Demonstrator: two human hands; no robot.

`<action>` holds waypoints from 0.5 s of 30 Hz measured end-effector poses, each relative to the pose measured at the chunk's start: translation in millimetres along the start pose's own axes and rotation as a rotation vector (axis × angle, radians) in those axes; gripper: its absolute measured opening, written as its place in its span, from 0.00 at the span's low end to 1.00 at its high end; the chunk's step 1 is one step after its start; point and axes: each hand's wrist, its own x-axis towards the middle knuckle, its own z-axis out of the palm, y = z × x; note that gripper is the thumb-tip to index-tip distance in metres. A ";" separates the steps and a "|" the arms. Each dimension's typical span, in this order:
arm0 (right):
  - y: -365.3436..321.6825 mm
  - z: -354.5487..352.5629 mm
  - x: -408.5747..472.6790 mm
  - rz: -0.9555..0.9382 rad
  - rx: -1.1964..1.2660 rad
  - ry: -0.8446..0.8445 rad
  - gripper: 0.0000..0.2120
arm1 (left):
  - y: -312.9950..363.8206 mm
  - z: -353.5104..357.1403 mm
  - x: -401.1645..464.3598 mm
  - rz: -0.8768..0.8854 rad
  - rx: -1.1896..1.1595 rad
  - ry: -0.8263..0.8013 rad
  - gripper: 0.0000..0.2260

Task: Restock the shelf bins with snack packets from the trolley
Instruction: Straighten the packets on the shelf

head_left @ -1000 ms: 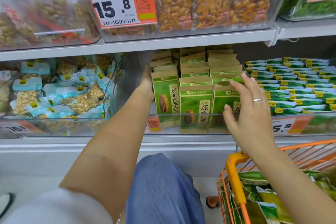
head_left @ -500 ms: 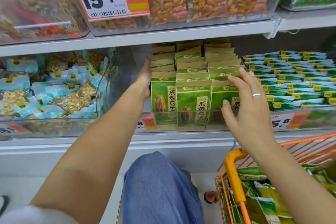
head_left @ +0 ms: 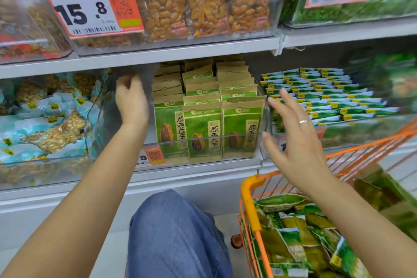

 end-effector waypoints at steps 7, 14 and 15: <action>43.0 -96.7 -50.9 0.160 -0.122 -0.021 0.25 | 34.1 11.1 -128.5 0.562 0.137 -0.474 0.10; 64.0 -136.4 -109.6 0.327 -0.348 -0.358 0.18 | 42.7 60.2 -224.5 0.783 0.189 -1.072 0.11; 65.1 -138.0 -114.8 0.367 -0.387 -0.453 0.17 | 39.9 64.2 -233.9 0.784 0.199 -1.140 0.11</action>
